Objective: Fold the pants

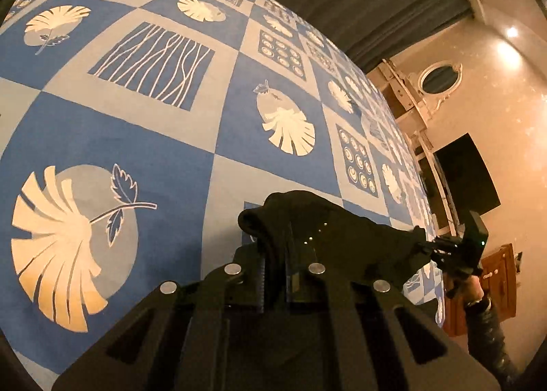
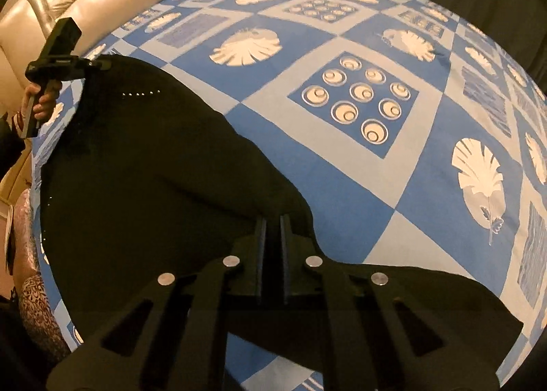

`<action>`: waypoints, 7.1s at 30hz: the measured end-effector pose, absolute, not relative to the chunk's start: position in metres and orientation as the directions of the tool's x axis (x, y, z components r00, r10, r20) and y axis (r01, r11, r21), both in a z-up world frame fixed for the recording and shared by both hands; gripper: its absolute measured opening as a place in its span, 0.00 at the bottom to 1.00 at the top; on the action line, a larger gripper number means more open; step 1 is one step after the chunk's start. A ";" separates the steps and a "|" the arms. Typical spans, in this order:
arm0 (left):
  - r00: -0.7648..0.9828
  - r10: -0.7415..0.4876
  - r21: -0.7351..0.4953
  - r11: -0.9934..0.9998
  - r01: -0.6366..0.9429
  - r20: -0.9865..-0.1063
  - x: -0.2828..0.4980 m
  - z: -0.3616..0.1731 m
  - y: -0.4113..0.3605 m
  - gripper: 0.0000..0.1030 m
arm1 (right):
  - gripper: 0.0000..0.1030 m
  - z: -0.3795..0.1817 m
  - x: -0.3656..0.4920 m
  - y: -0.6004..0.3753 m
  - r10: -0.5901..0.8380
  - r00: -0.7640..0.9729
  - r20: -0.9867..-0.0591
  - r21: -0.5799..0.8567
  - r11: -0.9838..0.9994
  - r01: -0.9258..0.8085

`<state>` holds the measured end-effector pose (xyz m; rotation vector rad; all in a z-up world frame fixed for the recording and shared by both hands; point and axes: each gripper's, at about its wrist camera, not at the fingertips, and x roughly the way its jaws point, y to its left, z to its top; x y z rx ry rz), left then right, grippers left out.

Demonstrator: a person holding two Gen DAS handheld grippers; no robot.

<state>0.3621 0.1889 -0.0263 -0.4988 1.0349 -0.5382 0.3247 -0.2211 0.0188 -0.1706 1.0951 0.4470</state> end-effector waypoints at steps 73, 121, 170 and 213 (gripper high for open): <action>0.520 -0.355 -0.572 0.743 -0.348 -0.777 0.080 -0.090 0.200 0.12 | 0.73 -0.064 0.072 -0.225 0.280 0.642 -0.713 0.665 0.561 0.494; 0.619 -0.221 -0.463 0.847 -0.262 -0.753 0.035 -0.043 0.225 0.25 | 0.73 -0.034 -0.066 -0.412 0.091 0.886 -0.455 0.861 0.299 0.411; 0.623 -0.258 -0.468 0.861 -0.199 -0.739 0.086 -0.064 0.087 0.84 | 0.11 -0.094 0.015 -0.519 0.018 0.836 -0.548 0.811 0.255 0.526; 0.556 -0.443 -0.586 0.803 -0.102 -0.704 0.056 -0.048 0.050 0.84 | 0.04 -0.080 -0.183 -0.506 -0.028 0.810 -0.585 0.789 0.211 0.577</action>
